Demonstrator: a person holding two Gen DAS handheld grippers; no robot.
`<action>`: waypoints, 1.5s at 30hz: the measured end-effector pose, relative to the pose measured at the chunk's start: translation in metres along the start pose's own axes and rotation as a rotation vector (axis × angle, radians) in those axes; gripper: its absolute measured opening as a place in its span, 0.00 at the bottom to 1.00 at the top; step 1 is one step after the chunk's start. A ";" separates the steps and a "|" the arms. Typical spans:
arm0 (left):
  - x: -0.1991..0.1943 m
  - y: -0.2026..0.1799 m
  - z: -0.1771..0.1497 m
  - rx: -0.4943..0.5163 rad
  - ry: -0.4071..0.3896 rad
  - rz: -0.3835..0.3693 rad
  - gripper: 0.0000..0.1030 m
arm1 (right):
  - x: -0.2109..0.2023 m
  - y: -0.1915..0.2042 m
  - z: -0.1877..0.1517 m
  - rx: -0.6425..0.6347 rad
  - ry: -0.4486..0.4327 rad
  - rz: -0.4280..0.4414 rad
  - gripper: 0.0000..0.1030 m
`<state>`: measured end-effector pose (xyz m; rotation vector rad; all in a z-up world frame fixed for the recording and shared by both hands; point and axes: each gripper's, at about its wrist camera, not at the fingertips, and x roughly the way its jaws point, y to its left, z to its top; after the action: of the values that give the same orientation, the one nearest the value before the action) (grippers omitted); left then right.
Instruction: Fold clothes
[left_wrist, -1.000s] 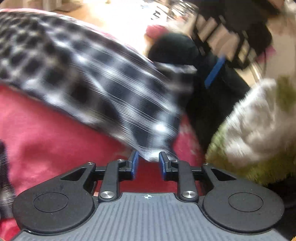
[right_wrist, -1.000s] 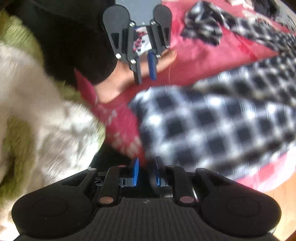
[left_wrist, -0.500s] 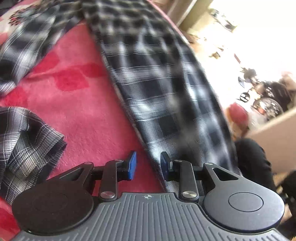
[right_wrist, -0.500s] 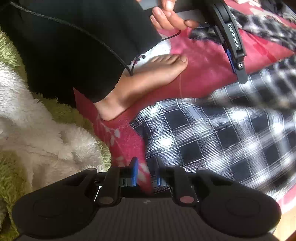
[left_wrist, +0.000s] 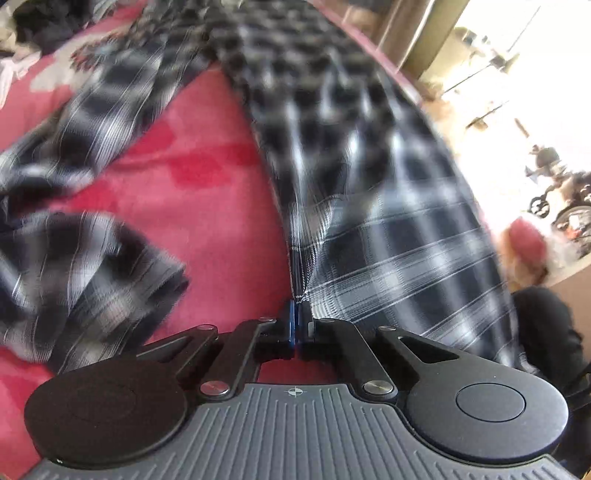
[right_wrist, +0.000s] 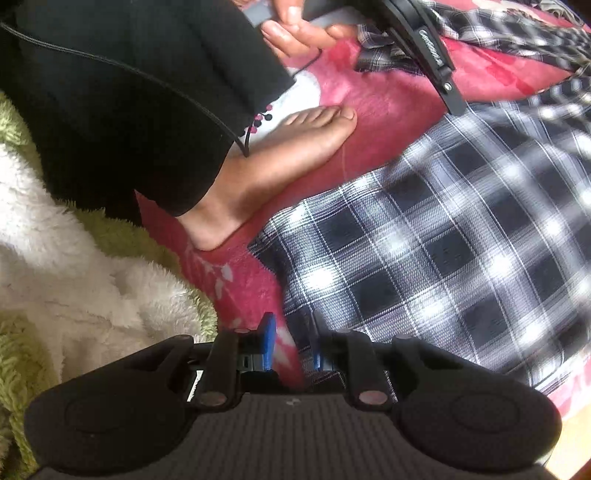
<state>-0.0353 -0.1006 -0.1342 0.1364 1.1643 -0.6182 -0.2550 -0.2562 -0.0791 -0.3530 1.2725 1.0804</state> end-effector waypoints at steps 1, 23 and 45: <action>0.003 -0.002 -0.001 0.014 0.007 0.000 0.00 | 0.002 -0.001 -0.001 0.004 0.003 0.003 0.21; 0.044 0.045 0.131 -0.192 -0.207 0.037 0.14 | -0.020 0.011 -0.009 0.104 -0.003 -0.100 0.26; 0.039 0.075 0.136 -0.334 -0.264 0.019 0.29 | -0.056 -0.010 -0.030 0.343 -0.104 -0.188 0.26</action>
<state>0.1244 -0.1096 -0.1291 -0.2127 0.9929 -0.4028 -0.2597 -0.3085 -0.0426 -0.1498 1.2766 0.6972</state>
